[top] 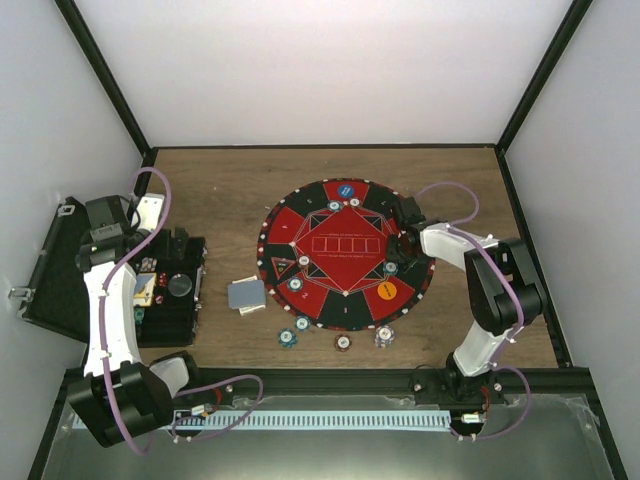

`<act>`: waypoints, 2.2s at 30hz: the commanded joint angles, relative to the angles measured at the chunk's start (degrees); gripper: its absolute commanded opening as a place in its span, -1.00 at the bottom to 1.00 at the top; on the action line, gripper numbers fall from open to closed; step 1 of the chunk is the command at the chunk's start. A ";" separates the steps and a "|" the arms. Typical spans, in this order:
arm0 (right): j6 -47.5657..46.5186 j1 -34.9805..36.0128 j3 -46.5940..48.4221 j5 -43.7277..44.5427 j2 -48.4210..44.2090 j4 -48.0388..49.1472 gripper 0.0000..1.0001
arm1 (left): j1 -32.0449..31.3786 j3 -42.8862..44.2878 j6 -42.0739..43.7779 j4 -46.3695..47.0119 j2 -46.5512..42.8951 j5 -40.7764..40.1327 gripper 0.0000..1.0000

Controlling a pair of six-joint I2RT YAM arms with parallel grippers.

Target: Distribute texas hold em gaming equipment

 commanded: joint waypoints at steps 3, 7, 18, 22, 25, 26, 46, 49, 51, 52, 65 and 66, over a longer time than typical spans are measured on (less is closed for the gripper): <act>0.34 0.48 0.41 -0.71 -0.77 -0.40 -0.30 | 0.36 0.76 -0.09 -0.10 -1.00 0.74 1.00; 0.35 1.03 1.65 1.03 -2.60 -2.03 0.30 | 0.36 0.85 -0.02 -0.06 -1.22 0.74 1.00; 9.80 16.24 -0.65 7.63 -15.86 -11.60 0.67 | 0.36 1.11 0.34 -0.57 -1.75 0.66 1.00; 16.92 24.86 -4.33 8.21 -21.56 -17.18 0.71 | 0.36 1.02 0.46 -0.68 -1.93 0.90 1.00; 22.92 31.08 -5.95 7.53 -24.92 -21.43 0.75 | 0.36 1.02 0.61 -0.80 -1.93 1.17 1.00; 25.19 33.22 -6.34 7.54 -26.10 -22.72 0.75 | 0.36 0.94 0.69 -0.76 -1.94 1.25 1.00; 44.43 48.95 -12.74 10.71 -29.22 -34.41 0.60 | 0.36 1.38 1.19 -0.84 -1.50 1.28 1.00; 43.86 48.82 -13.74 10.32 -29.06 -32.99 0.56 | 0.35 1.37 1.00 -0.76 -1.32 1.36 1.00; 43.38 48.68 -14.11 10.14 -28.37 -31.59 0.53 | 0.36 1.45 1.02 -0.83 -1.29 1.45 1.00; 43.06 48.57 -14.18 9.99 -28.04 -31.03 0.51 | 0.36 1.46 1.04 -0.85 -1.33 1.45 1.00; 38.81 46.64 -14.65 8.37 -27.48 -25.75 0.35 | 0.36 2.33 1.24 -1.42 -1.34 1.19 1.00; 38.81 46.62 -14.74 8.24 -27.46 -25.58 0.34 | 0.36 2.34 1.19 -1.38 -1.29 1.18 1.00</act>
